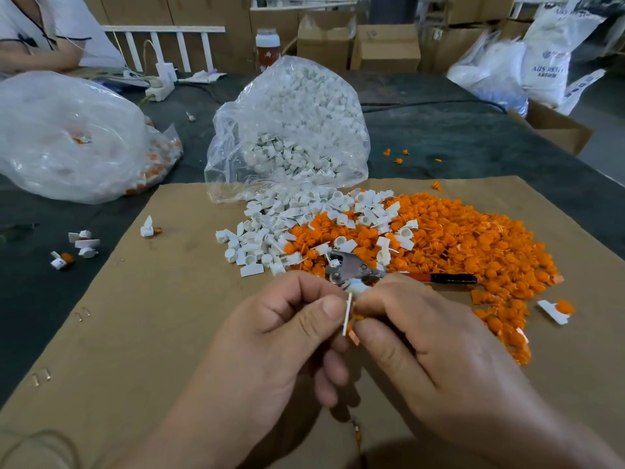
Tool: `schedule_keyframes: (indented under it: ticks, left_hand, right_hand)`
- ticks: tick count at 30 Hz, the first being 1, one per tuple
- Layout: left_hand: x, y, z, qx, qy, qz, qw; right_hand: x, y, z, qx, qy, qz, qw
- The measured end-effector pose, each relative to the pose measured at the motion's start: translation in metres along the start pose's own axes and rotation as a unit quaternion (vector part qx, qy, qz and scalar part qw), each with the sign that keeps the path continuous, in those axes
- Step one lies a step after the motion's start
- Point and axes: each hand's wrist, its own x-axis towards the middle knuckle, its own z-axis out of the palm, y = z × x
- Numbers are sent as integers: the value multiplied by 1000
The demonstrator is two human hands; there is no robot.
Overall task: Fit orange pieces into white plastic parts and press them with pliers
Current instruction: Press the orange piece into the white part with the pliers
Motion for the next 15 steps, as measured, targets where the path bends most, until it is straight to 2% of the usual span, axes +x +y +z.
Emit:
schedule_keyframes:
  ticks: [2, 4, 8, 9, 13, 15]
  left_hand:
    - [1, 0, 1, -8, -14, -10, 1000]
    - [0, 0, 0, -3, -25, 0, 1000]
    - [-2, -1, -1, 71, -29, 33, 997]
    - [-2, -2, 0, 73, -24, 32, 997]
    - [0, -1, 2, 15, -12, -20, 1000]
    - [2, -1, 4, -13, 5, -25, 1000]
  right_hand:
    - [0, 0, 0, -24, 3, -15, 1000]
    - [-1, -3, 1, 13, 7, -8, 1000]
    - [0, -8, 5, 227, -21, 115, 967]
    - [0, -7, 6, 216, -25, 108, 970]
    - [1, -4, 4, 30, 3, 3, 1000]
    - [2, -3, 4, 15, 6, -8, 1000]
